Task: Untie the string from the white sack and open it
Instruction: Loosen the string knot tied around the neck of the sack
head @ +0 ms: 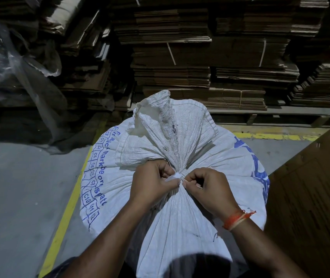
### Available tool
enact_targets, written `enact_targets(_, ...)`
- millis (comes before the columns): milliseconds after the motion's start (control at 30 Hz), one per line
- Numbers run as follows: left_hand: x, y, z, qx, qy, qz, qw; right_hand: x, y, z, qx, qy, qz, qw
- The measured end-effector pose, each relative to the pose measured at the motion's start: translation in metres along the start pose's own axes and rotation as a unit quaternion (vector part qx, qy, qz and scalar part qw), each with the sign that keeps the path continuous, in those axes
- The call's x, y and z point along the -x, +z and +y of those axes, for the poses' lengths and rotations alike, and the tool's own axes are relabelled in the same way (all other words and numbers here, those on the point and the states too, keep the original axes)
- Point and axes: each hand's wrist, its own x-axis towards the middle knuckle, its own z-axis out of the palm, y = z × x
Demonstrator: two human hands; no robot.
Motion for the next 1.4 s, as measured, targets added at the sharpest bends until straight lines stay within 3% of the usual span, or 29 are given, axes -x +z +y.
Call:
enact_targets(200, -0.002, 0.0, -0.002, -0.006, 0.0, 0.003, 1.0, 0.001, -0.02, 0.005, -0.03, 0.018, -0.034, 0.999)
enact_targets(800, -0.003, 0.001, -0.004, -0.014, 0.003, -0.004, 1.0, -0.001, 0.005, 0.0, 0.016, -0.025, 0.025, 0.999)
enact_targets(1067, -0.003, 0.0, -0.003, -0.003, -0.006, -0.003, 1.0, -0.001, -0.014, 0.003, -0.006, -0.002, -0.023, 1.0)
enact_targets(1400, -0.003, 0.001, -0.004, 0.006, -0.009, -0.01, 1.0, -0.001, 0.0, -0.001, 0.005, -0.027, 0.013, 1.0)
